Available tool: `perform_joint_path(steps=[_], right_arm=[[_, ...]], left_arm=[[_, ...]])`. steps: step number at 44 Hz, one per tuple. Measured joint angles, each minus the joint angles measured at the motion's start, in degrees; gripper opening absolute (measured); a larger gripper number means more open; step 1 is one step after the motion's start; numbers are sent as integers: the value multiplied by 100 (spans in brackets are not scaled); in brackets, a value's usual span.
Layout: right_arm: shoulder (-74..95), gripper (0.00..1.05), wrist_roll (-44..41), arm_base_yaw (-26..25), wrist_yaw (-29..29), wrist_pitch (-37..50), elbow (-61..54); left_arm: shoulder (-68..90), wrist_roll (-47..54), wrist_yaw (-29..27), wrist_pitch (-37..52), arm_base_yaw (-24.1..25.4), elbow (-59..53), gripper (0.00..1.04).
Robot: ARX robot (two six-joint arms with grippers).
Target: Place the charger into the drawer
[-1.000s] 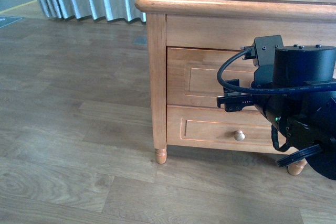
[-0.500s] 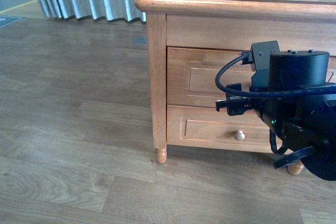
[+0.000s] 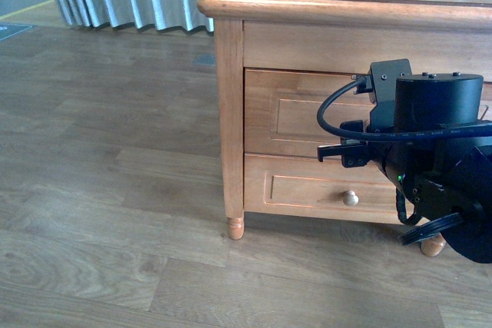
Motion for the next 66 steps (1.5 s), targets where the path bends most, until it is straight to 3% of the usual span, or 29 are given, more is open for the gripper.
perform_joint_path(steps=[7, 11, 15, 35, 66], right_arm=[[0, 40, 20, -7, 17, 0, 0], [0, 29, 33, -22, 39, 0, 0], [-2, 24, 35, -22, 66, 0, 0], [-116, 24, 151, -37, -96, 57, -201], [-2039, 23, 686, 142, -669, -13, -2975]], left_arm=[[0, 0, -2, 0, 0, 0, 99], [0, -2, -2, 0, 0, 0, 99], [0, 0, 0, 0, 0, 0, 99], [0, -2, 0, 0, 0, 0, 99], [0, 0, -2, 0, 0, 0, 99]])
